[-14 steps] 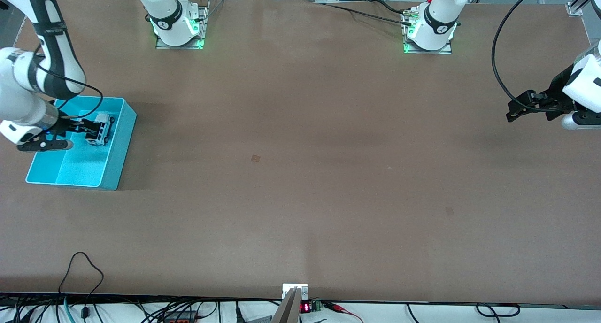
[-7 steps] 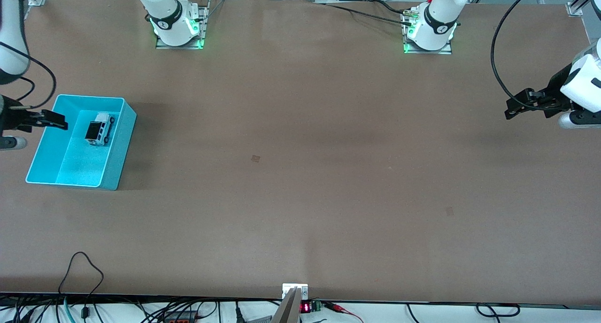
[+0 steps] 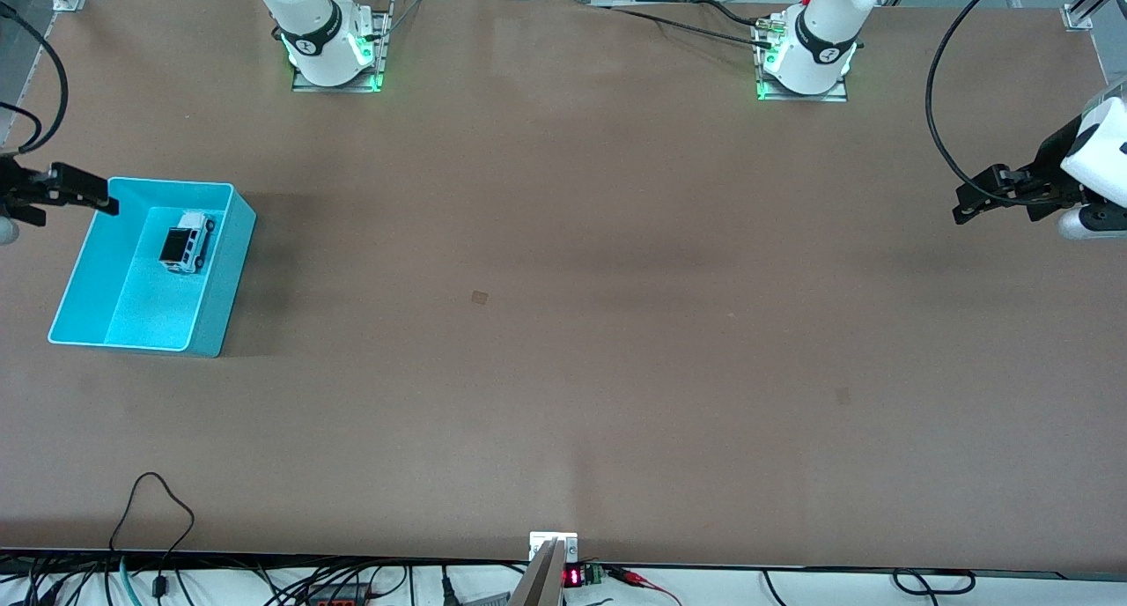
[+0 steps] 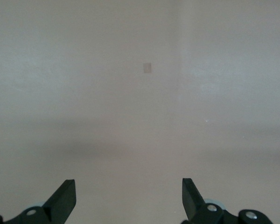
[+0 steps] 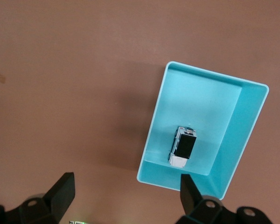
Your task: Wind and store white jeep toy
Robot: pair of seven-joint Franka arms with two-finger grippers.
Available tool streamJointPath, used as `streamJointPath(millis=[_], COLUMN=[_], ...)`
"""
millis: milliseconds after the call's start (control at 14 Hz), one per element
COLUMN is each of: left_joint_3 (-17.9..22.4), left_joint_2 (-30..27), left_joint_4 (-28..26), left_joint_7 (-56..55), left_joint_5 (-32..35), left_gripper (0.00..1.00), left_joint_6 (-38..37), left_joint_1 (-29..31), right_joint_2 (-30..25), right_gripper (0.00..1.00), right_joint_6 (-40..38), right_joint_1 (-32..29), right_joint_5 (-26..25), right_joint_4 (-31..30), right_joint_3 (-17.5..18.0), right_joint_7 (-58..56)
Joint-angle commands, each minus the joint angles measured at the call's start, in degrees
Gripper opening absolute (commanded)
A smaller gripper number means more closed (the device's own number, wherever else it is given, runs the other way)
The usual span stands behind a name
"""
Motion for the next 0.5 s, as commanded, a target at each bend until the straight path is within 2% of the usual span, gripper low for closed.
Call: streamJointPath(millis=[0, 143, 429], left_joint_3=[-0.21, -0.3, -0.3], left_joint_2=[-1.28, -2.51, -3.39], left_joint_4=[0.06, -0.55, -2.05], left_joint_7=[0.63, 0.63, 0.72], left_joint_5=[-0.07, -0.07, -0.07], left_gripper=[1.0, 1.0, 1.0], left_joint_6=[-0.98, -1.16, -1.16], left_joint_1=[-0.01, -0.1, -0.01], right_joint_2=[-0.1, -0.1, 0.26], right_gripper=[1.0, 1.0, 1.0], right_joint_6=[-1.52, -1.78, -1.79], right_joint_1=[5.64, 12.22, 13.04], right_joint_5=[-0.88, -2.21, -1.33], right_joint_4=[1.45, 2.76, 3.56], right_joint_3=[-3.72, -9.07, -9.71], right_joint_7=[0.39, 0.39, 0.22])
